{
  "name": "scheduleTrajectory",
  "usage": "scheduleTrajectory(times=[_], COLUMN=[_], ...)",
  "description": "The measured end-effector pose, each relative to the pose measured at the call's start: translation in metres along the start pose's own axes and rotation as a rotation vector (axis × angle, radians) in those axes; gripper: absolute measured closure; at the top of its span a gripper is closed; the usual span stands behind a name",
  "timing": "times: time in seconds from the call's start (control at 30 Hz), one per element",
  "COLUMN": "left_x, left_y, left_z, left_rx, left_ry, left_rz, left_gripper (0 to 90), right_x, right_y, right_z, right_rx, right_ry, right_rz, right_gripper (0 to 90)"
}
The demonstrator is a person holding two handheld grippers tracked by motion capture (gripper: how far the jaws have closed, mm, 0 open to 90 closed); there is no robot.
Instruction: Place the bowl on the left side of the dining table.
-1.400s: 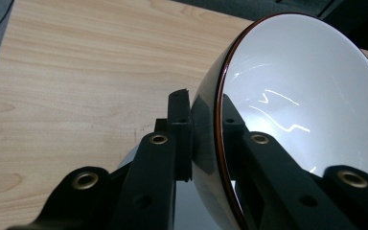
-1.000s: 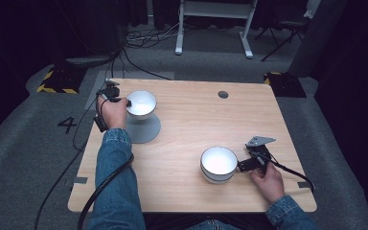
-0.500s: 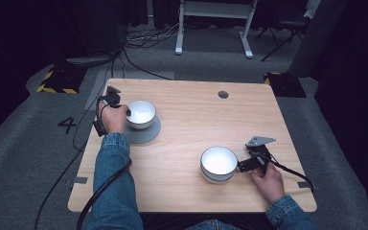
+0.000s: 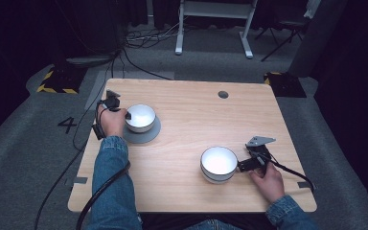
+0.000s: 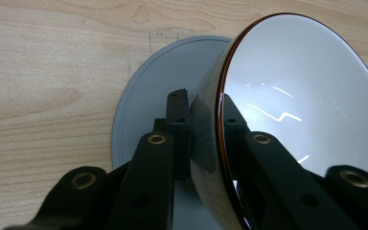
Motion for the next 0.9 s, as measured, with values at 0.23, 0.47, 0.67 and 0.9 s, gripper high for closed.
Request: scheduleTrajectory(times=[0.23, 0.47, 0.67, 0.9], left_x=[0.0, 0.007, 0.016, 0.031], left_y=[0.007, 0.004, -0.006, -0.027], left_z=[0.004, 0.0, -0.008, -0.014], left_rx=[-0.007, -0.019, -0.06, -0.206], left_ry=[0.01, -0.027, -0.075, -0.125], left_rz=[0.025, 0.025, 0.002, 0.022], left_gripper=[80.8, 69.1, 47.5, 38.9], right_x=[0.0, 0.0, 0.0, 0.0], right_y=[0.0, 0.0, 0.0, 0.0], right_z=[0.0, 0.0, 0.0, 0.0], right_rx=[0.0, 0.0, 0.0, 0.0], right_ry=[0.0, 0.0, -0.001, 0.0], right_rz=[0.0, 0.0, 0.0, -0.001], right_gripper=[0.5, 0.5, 0.5, 0.5])
Point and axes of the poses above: each handheld gripper's, and its own axes: x roughly backward along the jaws, z roughly out of its underside, y roughly to its left, the point moved 2 cm from there along -x, roughly forward along the jaws, and after that the axes turned 9 degrees about z, right-handed, at the moved point
